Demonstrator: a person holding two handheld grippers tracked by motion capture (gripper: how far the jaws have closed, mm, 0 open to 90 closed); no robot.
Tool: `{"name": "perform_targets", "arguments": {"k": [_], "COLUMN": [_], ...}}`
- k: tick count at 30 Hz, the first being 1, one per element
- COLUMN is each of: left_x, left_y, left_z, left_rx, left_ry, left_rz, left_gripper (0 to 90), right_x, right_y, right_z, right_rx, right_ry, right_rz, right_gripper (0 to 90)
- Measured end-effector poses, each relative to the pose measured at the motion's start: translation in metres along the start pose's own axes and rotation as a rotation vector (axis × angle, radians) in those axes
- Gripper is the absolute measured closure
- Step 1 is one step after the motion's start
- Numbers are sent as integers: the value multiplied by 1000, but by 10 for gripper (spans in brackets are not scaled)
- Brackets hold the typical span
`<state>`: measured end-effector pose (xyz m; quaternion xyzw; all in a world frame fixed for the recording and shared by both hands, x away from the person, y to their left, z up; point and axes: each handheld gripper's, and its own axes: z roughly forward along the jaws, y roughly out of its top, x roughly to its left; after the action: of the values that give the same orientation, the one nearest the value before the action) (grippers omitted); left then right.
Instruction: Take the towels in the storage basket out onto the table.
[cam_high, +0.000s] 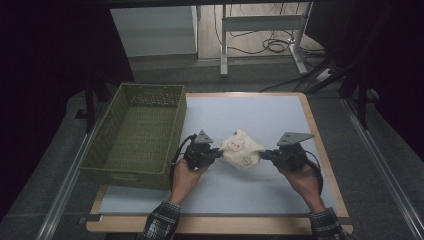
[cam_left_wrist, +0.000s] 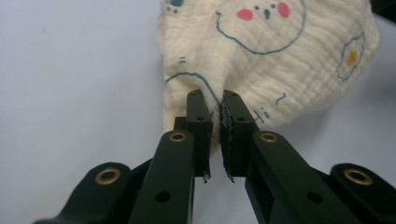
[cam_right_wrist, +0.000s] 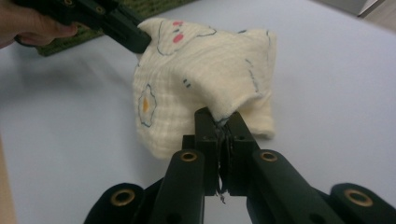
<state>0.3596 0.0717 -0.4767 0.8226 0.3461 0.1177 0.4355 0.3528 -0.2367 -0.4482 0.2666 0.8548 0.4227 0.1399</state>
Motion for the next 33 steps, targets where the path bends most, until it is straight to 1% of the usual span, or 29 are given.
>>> {"name": "perform_targets", "arguments": {"k": [1, 2, 3, 4, 5, 7, 8, 9, 10, 11, 13, 14, 15, 18, 19, 20, 21, 26, 27, 28, 29, 31, 32, 33], "left_x": [1, 3, 6, 9, 12, 20, 23, 25, 25, 24, 21, 19, 18, 14, 13, 10, 10, 8, 8, 8, 9, 11, 12, 14], "left_y": [6, 12, 17, 21, 24, 25, 24, 23, 20, 17, 12, 10, 7, 2, 0, -4, -4, -18, -21, -24, -25, -27, -27, -26], "left_z": [-2, -1, 1, 6, 12, 23, 26, 27, 27, 27, 25, 23, 21, 13, 11, 9, 9, 8, 9, 11, 14, 22, 26, 30], "left_rx": [-10, -10, -6, 4, 20, 48, 50, 40, 27, 24, 44, 46, 42, 32, 36, 46, 46, 66, 70, 76, 84, 95, 94, 93], "left_ry": [6, 10, 22, 45, 59, 87, 91, 92, 82, 72, 87, 90, 89, 78, 75, 81, 81, 60, 60, 61, 64, 59, 58, 56], "left_rz": [3, -2, -9, -5, -5, -22, -42, -64, -80, -85, -70, -66, -70, -86, -83, -78, -78, -88, -90, -89, -91, -100, -100, -98], "left_gripper": [830, 812, 773, 713, 663, 561, 532, 489, 465, 465, 409, 397, 383, 349, 348, 344, 345, 355, 355, 355, 355, 355, 390, 390], "right_x": [-1, -4, -9, -15, -22, -40, -49, -57, -67, -67, -70, -71, -71, -67, -65, -60, -60, -50, -46, -46, -44, -40, -37, -37], "right_y": [4, 7, 10, 11, 12, 7, 3, -3, -14, -14, -23, -26, -29, -34, -35, -36, -36, -40, -41, -41, -41, -43, -45, -45], "right_z": [-6, -10, -12, -12, -10, 1, 8, 13, 18, 18, 16, 14, 12, 6, 6, 8, 8, 26, 35, 35, 40, 50, 57, 57], "right_rx": [-5, -7, -4, -2, 8, 45, 67, 89, 108, 108, 108, 105, 104, 98, 99, 104, 104, 123, 131, 131, 139, 163, 195, 195], "right_ry": [-15, -33, -48, -64, -80, -110, -121, -128, -136, -136, -140, -141, -136, -107, -92, -68, -68, -15, -7, -7, -10, -21, -50, -50], "right_rz": [-2, -1, 7, 17, 33, 74, 98, 125, 164, 164, 183, 192, 200, 201, 199, 192, 192, 175, 164, 164, 161, 142, 115, 115], "right_gripper": [865, 865, 864, 863, 861, 845, 823, 795, 744, 744, 720, 711, 707, 691, 687, 684, 684, 631, 583, 583, 575, 591, 722, 722]}}
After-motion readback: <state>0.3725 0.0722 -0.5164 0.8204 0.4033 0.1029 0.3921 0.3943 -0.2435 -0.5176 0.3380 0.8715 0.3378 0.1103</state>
